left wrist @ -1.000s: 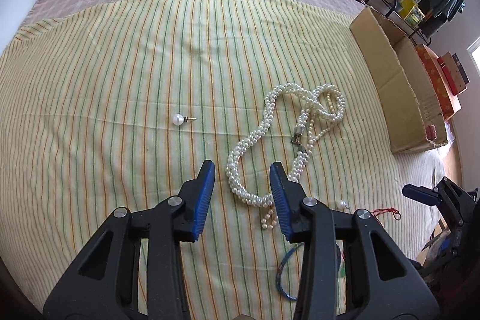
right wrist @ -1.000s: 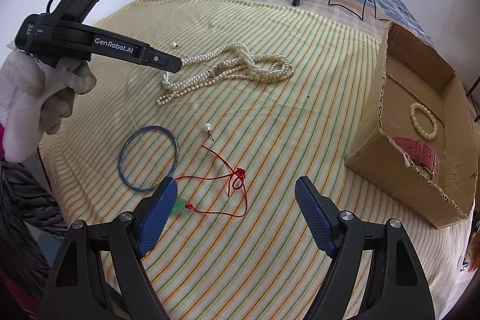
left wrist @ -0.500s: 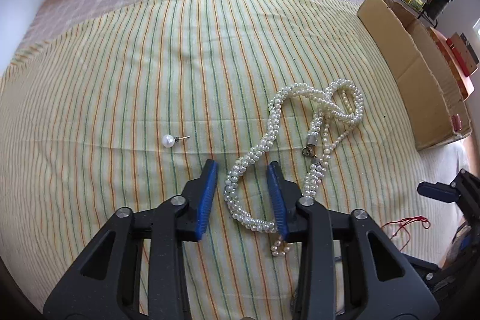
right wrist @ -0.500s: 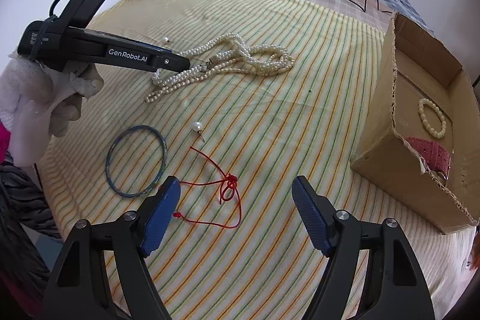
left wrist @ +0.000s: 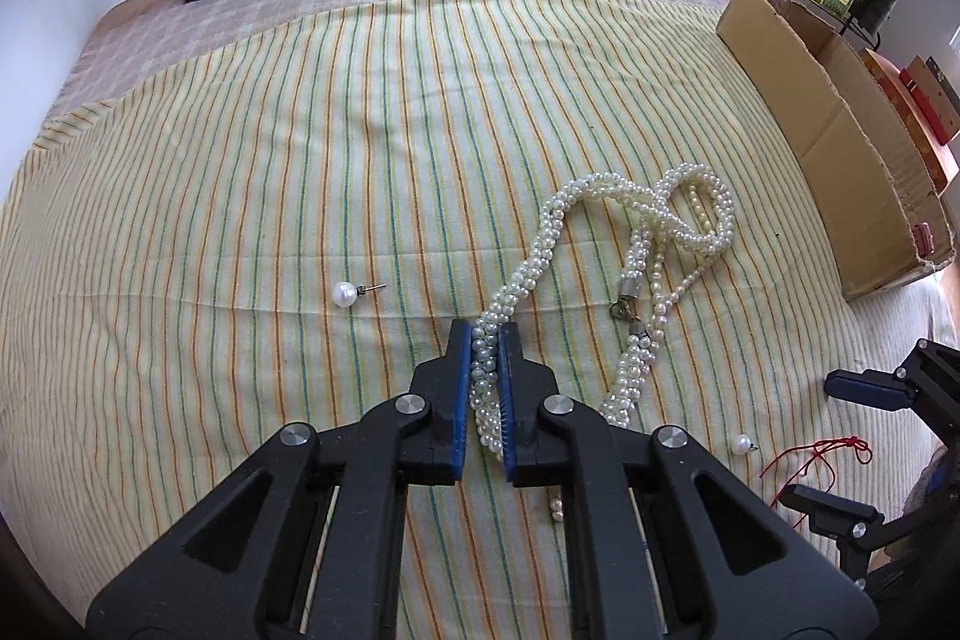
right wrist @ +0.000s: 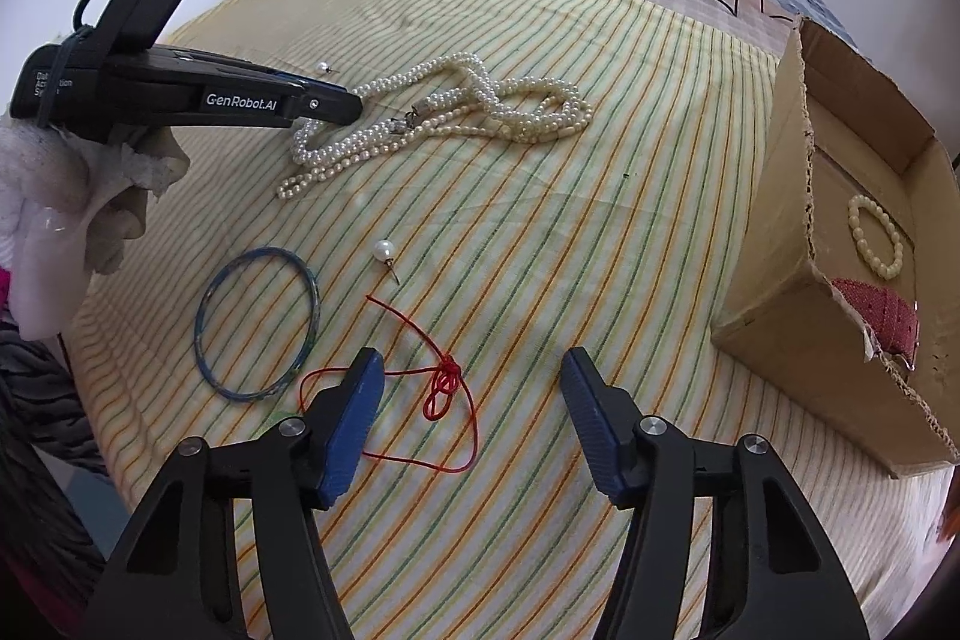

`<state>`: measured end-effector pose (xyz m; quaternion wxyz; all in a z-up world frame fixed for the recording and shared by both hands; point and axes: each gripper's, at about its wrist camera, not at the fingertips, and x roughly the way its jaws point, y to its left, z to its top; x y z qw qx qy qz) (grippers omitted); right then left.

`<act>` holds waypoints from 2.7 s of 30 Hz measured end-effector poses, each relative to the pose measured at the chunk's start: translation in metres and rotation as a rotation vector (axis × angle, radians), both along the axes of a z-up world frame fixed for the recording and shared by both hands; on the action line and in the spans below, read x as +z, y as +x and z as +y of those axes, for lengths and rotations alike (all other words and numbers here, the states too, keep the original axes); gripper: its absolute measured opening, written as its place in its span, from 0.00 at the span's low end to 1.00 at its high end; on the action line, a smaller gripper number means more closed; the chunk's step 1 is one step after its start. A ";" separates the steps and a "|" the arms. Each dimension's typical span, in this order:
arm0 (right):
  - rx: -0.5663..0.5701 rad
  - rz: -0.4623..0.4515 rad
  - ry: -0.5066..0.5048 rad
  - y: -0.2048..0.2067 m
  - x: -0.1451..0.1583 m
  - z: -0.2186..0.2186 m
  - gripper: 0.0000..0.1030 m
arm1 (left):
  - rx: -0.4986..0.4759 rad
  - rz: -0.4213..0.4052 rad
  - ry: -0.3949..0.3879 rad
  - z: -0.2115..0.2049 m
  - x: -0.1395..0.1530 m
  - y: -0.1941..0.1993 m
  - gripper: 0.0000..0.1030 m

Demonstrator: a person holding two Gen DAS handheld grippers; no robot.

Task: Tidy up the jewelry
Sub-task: 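Close the left tool on the pearl necklace while the right tool grips the red string, then lift the necklace with the left tool while the right tool carries the string to the box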

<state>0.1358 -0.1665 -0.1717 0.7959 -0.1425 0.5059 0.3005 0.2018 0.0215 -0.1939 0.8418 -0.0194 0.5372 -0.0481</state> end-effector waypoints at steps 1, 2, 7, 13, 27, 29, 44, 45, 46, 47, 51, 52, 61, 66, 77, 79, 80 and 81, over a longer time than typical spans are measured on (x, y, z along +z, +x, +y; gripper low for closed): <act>-0.002 0.001 0.001 0.001 0.000 -0.001 0.54 | 0.000 0.000 0.001 0.000 0.001 -0.001 0.06; -0.003 0.000 0.002 0.002 0.000 -0.001 0.54 | 0.001 -0.001 0.001 0.000 0.001 -0.001 0.06; 0.000 -0.012 -0.002 0.002 -0.001 0.001 0.46 | 0.002 -0.003 0.000 -0.001 0.001 -0.002 0.06; -0.001 -0.013 0.008 0.002 0.001 0.002 0.12 | 0.007 -0.006 -0.001 -0.001 0.002 -0.002 0.06; 0.001 -0.060 0.079 -0.003 0.031 0.006 0.03 | 0.042 -0.096 -0.097 0.009 0.048 -0.007 0.06; -0.003 -0.067 0.083 -0.004 0.034 0.007 0.03 | 0.044 -0.112 -0.124 0.010 0.057 -0.007 0.06; -0.031 -0.152 0.150 0.004 0.076 0.001 0.03 | 0.015 -0.244 -0.231 -0.006 0.124 -0.009 0.06; -0.035 -0.159 0.154 0.005 0.079 0.000 0.03 | 0.015 -0.251 -0.238 -0.007 0.127 -0.009 0.06; -0.039 -0.166 0.158 0.007 0.082 -0.001 0.03 | 0.016 -0.259 -0.243 -0.007 0.130 -0.010 0.06; -0.043 -0.173 0.163 0.008 0.084 -0.002 0.03 | 0.017 -0.266 -0.247 -0.007 0.133 -0.010 0.06; -0.062 -0.197 0.183 0.011 0.095 -0.006 0.03 | 0.023 -0.301 -0.256 -0.007 0.146 -0.012 0.06; -0.066 -0.201 0.188 0.012 0.097 -0.007 0.03 | 0.024 -0.307 -0.263 -0.006 0.150 -0.013 0.06; -0.086 -0.244 0.224 0.016 0.118 -0.011 0.03 | 0.026 -0.374 -0.290 -0.004 0.178 -0.020 0.06; -0.102 -0.270 0.250 0.021 0.131 -0.014 0.03 | 0.019 -0.390 -0.302 -0.005 0.186 -0.023 0.06; -0.175 -0.315 0.278 0.040 0.145 -0.041 0.03 | -0.026 -0.413 -0.339 -0.027 0.203 -0.023 0.06; -0.201 -0.319 0.283 0.046 0.146 -0.050 0.03 | -0.036 -0.417 -0.351 -0.035 0.207 -0.021 0.06; -0.214 -0.321 0.285 0.049 0.146 -0.055 0.03 | -0.040 -0.418 -0.357 -0.038 0.208 -0.019 0.06; -0.225 -0.323 0.285 0.053 0.146 -0.059 0.03 | -0.044 -0.419 -0.362 -0.042 0.209 -0.018 0.06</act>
